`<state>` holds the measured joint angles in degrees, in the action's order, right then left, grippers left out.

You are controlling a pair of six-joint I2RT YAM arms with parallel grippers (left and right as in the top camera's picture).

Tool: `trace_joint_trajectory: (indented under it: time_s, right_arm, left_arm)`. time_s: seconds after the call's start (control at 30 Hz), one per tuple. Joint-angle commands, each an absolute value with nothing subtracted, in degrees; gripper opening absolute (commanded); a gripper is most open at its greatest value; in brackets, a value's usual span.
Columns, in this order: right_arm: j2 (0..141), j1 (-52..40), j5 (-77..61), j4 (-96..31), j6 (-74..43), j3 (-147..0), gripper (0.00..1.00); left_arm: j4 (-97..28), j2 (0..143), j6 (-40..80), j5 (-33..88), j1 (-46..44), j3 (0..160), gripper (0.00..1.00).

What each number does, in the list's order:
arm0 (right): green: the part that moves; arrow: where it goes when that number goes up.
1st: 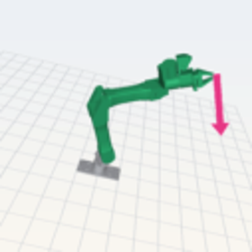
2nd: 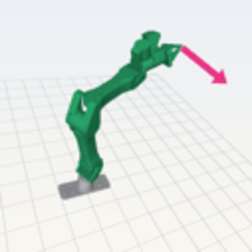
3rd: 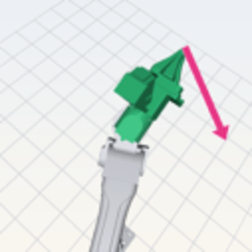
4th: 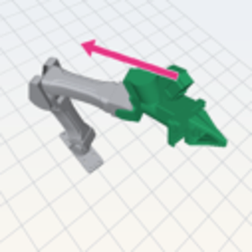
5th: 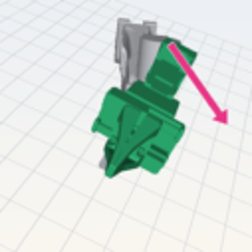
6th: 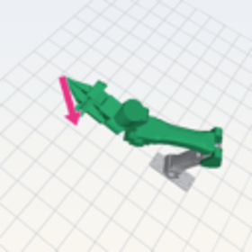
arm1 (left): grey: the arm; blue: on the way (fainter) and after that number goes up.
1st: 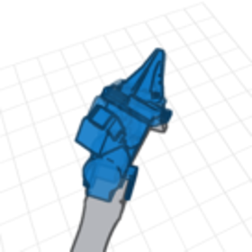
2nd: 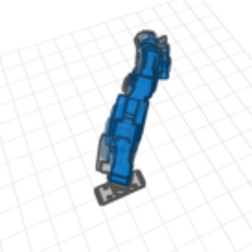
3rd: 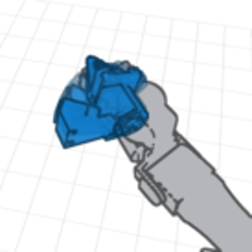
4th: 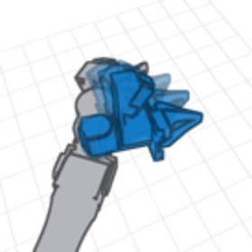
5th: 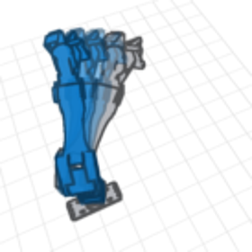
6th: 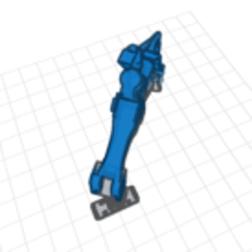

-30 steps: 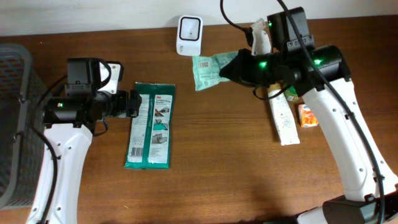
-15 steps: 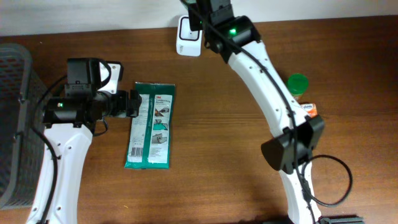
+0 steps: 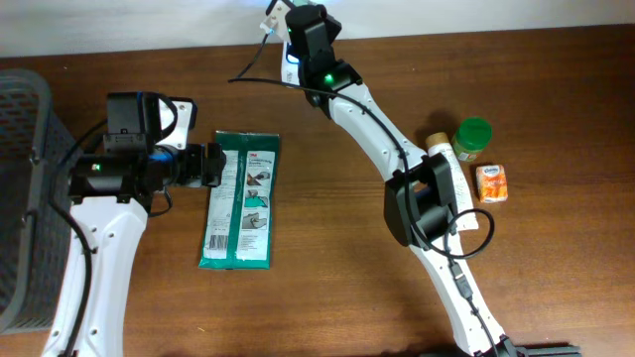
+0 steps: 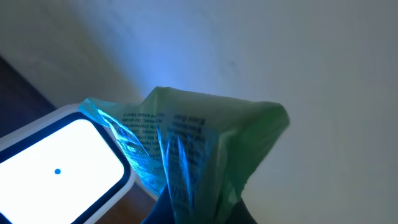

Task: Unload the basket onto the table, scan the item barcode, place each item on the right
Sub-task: 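Hold the wipes pouch up to the white scanner, then lower the wipes pouch onto the right side and release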

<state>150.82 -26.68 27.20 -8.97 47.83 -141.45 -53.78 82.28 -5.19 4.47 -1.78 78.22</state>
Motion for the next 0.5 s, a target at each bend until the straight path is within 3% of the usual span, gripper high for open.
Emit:
trace_joint_trajectory:
  time_s: [0.0, 0.4, 0.47]
  right_arm:
    - [150.2, -26.9, 28.4, -8.6, 48.2, -142.6, 0.04]
    - [147.7, -26.9, 29.2, -9.2, 47.2, -142.6, 0.04]
    - [144.8, -26.9, 29.1, -9.8, 38.8, -142.6, 0.04]
  left_arm:
    - [-53.7, 82.2, -6.3, 4.5, -1.6, 78.4, 0.99]
    - [-53.7, 82.2, -6.3, 4.5, -1.6, 78.4, 0.99]
    - [-53.7, 82.2, -6.3, 4.5, -1.6, 78.4, 0.99]
